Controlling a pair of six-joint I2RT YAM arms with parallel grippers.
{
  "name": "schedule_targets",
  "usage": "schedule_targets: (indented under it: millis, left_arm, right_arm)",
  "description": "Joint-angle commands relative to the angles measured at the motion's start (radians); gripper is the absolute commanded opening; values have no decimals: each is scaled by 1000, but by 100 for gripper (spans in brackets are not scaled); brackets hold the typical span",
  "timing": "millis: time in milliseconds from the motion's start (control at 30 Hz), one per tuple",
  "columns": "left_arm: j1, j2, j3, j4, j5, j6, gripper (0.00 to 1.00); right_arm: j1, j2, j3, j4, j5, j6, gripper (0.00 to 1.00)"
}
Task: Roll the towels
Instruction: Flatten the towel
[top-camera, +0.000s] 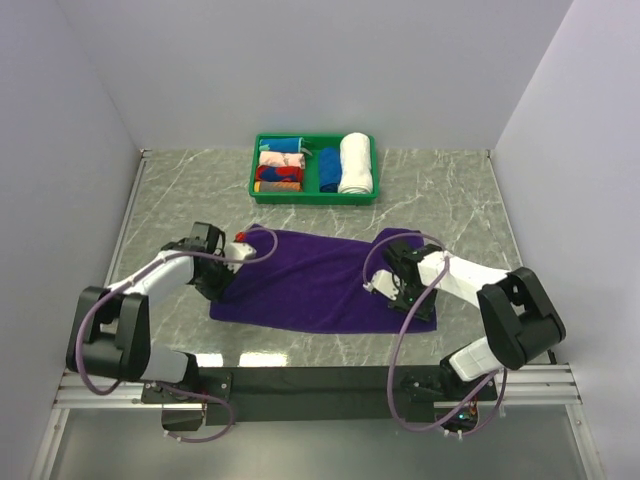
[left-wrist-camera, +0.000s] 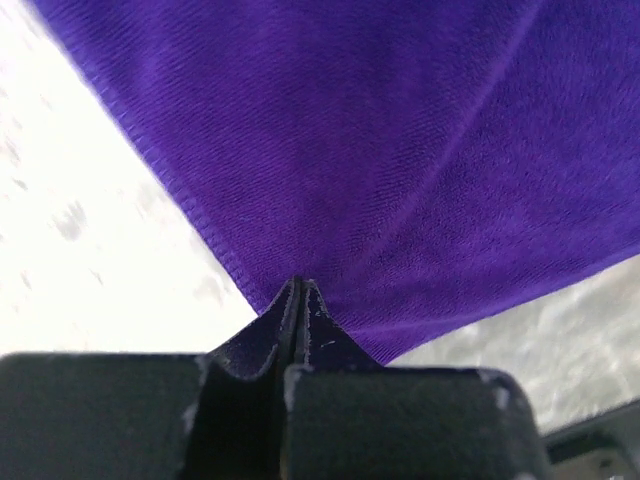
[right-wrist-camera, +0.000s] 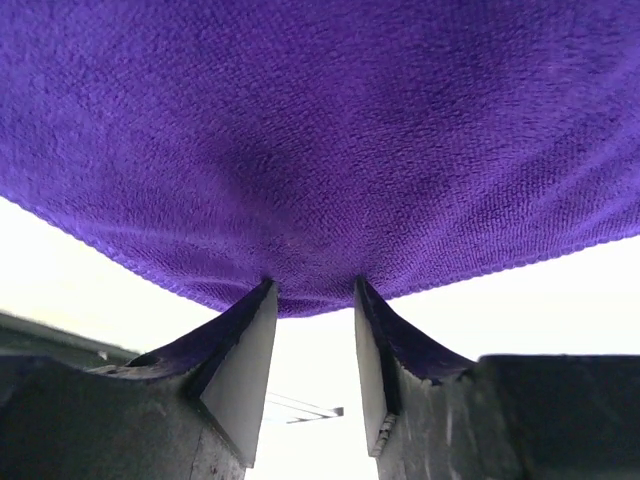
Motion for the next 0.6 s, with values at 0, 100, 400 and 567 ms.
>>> schedule_targets:
  millis: [0,100,400,567]
  left_arm:
    - [6,-47,-70,-134,-91,61,1]
    - [8,-78,-50,-177,-114,55,1]
    - [104,-32,280,-366,113,83,24]
    - [208,121,548,-289,248,-27,40]
  right_arm:
    - [-6,-73,-12,-75,-31,-94,45]
    - [5,-115,26,-104,-84,-120,45]
    - [-145,-184,281,-222,-295,-133,49]
    - [-291,-43,514,-186,-415,54,50]
